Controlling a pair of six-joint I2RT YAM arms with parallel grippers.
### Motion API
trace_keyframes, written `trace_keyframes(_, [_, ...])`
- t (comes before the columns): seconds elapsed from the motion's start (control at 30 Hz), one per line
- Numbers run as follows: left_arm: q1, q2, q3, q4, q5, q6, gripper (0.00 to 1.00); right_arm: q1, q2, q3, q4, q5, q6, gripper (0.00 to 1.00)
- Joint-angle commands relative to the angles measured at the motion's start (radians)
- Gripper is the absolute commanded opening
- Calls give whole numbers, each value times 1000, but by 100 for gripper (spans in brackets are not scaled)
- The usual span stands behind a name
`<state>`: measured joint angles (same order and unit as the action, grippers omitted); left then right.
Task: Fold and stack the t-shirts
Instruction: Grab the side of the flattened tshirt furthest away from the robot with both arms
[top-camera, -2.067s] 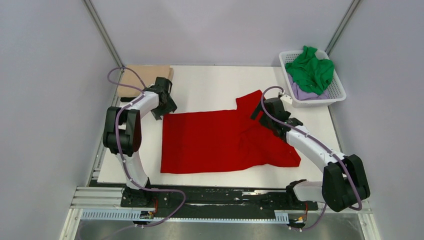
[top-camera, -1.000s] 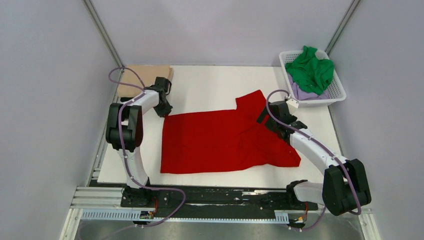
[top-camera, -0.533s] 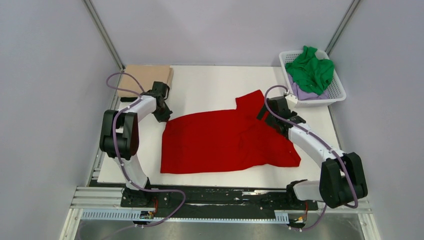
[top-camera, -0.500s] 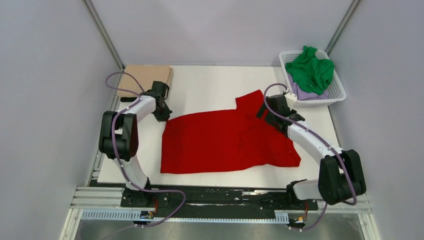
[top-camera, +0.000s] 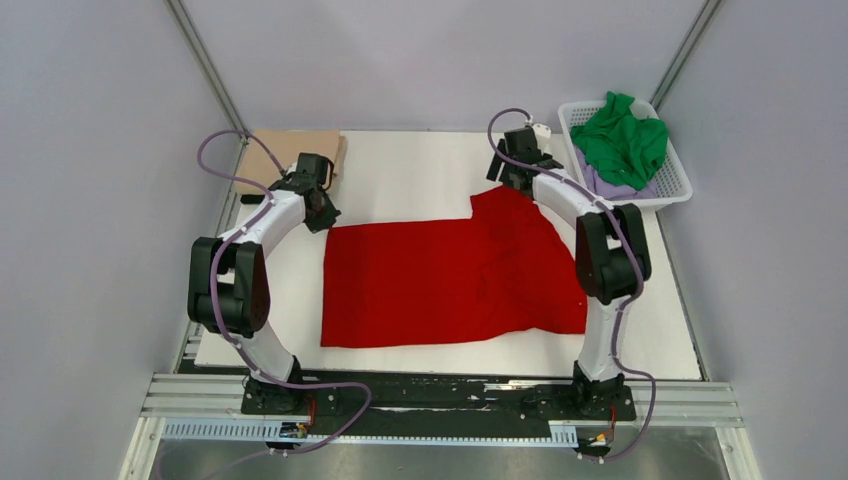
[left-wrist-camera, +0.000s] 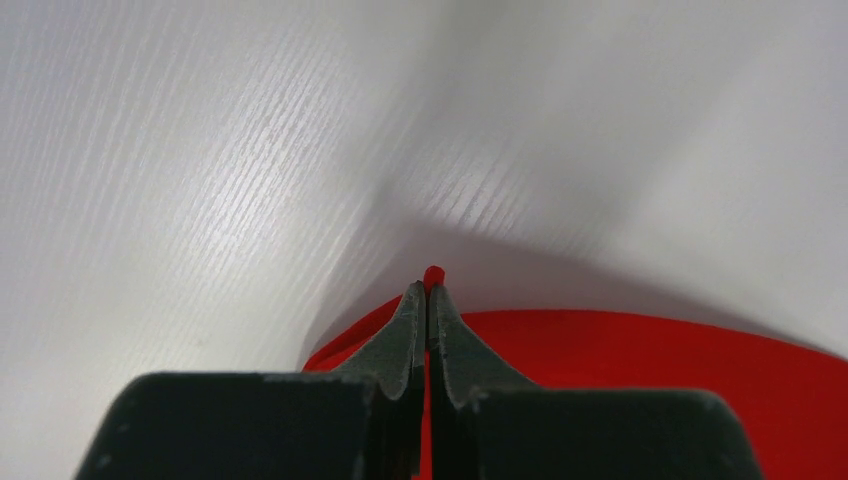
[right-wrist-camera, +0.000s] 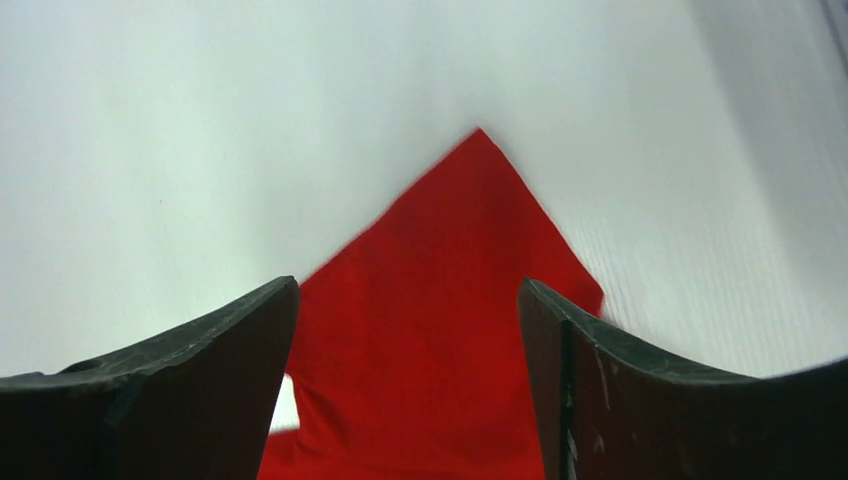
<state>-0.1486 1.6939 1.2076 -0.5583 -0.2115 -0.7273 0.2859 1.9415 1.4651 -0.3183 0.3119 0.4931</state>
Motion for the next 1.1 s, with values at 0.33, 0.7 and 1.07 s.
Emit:
trace_keyframes(0.33, [-21,-59,13,-5,-39,29,0,-9,359,352,-4,72,-199,64])
trace_keyframes(0.7, [-26,-67,9,-6,-38,33,0,-15,362,283,-9,92,-156,56])
trace_keyframes(1.07, [-26,-73,13,-12,-40,45,0,-24,291,196,58,99,-100,17])
